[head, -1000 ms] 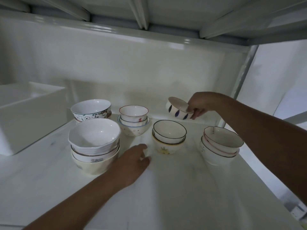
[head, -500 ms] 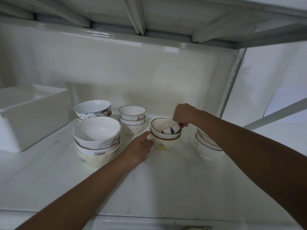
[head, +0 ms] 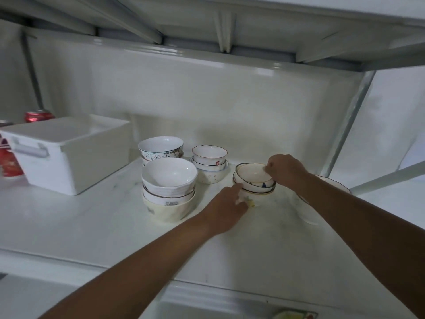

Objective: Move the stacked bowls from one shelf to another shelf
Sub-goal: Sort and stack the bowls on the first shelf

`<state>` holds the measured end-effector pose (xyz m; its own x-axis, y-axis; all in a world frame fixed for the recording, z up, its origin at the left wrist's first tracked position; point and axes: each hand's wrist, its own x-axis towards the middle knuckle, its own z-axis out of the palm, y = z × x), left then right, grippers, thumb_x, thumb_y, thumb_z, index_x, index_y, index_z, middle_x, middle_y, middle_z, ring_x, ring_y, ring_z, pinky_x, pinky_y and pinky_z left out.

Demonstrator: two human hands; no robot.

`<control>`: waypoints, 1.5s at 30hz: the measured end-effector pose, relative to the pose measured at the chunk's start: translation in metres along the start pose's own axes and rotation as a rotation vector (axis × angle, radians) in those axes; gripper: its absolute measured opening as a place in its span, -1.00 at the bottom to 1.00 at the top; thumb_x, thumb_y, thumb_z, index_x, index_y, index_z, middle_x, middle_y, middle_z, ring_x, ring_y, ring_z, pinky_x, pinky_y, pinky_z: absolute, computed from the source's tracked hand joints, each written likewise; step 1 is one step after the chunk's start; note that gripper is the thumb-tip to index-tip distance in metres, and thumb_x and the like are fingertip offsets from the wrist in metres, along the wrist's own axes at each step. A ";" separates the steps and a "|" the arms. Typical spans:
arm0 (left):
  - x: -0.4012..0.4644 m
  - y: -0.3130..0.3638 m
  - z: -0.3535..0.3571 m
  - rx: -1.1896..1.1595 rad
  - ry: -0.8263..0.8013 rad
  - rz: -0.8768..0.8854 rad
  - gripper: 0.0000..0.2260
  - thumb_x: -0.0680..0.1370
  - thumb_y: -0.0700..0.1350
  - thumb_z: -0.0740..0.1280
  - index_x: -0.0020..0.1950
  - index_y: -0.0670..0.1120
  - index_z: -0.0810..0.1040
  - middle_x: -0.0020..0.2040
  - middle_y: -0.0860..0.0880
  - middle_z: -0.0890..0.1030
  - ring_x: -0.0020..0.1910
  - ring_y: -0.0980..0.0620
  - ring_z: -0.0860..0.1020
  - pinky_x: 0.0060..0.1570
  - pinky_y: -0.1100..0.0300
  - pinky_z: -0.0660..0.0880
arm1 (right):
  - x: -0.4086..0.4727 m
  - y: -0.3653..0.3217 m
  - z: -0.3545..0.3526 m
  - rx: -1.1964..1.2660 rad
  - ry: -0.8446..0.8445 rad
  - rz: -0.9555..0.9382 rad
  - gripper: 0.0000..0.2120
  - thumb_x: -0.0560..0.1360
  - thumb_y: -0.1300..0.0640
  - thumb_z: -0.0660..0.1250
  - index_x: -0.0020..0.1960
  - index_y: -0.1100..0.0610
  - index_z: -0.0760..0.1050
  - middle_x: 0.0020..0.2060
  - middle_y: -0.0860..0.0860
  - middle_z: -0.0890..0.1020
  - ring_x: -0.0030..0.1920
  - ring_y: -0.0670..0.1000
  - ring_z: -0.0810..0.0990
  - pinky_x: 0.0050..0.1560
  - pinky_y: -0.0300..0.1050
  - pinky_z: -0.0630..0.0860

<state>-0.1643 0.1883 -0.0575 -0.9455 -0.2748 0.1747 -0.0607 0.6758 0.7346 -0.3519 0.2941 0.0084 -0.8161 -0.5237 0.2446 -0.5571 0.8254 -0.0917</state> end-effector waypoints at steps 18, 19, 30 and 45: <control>-0.097 -0.107 -0.148 -0.826 0.249 -0.513 -0.45 0.43 0.26 0.36 0.29 -0.05 0.51 0.21 -0.17 0.56 0.13 -0.18 0.57 -0.08 -0.05 0.63 | -0.103 -0.039 0.022 0.918 0.210 0.382 -0.73 0.41 0.02 0.28 0.01 0.18 0.50 -0.24 0.12 0.62 -0.23 0.15 0.63 -0.17 0.15 0.66; -0.094 -0.108 -0.143 -0.851 0.201 -0.472 -0.37 0.36 0.31 0.40 0.30 -0.01 0.52 0.22 -0.14 0.58 0.20 -0.16 0.55 -0.07 -0.04 0.63 | -0.108 -0.036 0.030 0.995 0.146 0.436 -0.71 0.45 0.05 0.31 0.07 0.22 0.49 -0.23 0.14 0.61 -0.26 0.13 0.63 -0.20 0.14 0.67; -0.081 -0.104 -0.117 -1.000 0.071 -0.267 -0.29 0.28 0.44 0.37 0.35 0.15 0.47 0.33 0.07 0.55 0.24 -0.02 0.58 -0.03 -0.11 0.62 | -0.088 0.002 0.073 1.205 -0.103 0.394 -0.05 0.33 0.23 0.56 0.58 0.13 0.13 0.37 0.13 0.45 0.16 0.10 0.54 0.17 0.03 0.53; -0.056 -0.106 -0.104 -0.536 0.240 0.245 -0.26 0.12 -0.40 0.54 0.22 0.09 0.56 0.15 -0.01 0.67 0.13 0.06 0.63 0.11 0.23 0.55 | -0.057 -0.005 0.080 1.417 -0.043 -0.109 -0.26 0.17 0.37 0.63 0.32 0.27 0.50 0.18 0.24 0.65 0.18 0.19 0.63 0.15 0.12 0.60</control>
<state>-0.0717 0.0608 -0.0769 -0.8095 -0.3435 0.4761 0.3760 0.3193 0.8698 -0.3153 0.3030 -0.0820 -0.7496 -0.5967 0.2864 -0.2759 -0.1116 -0.9547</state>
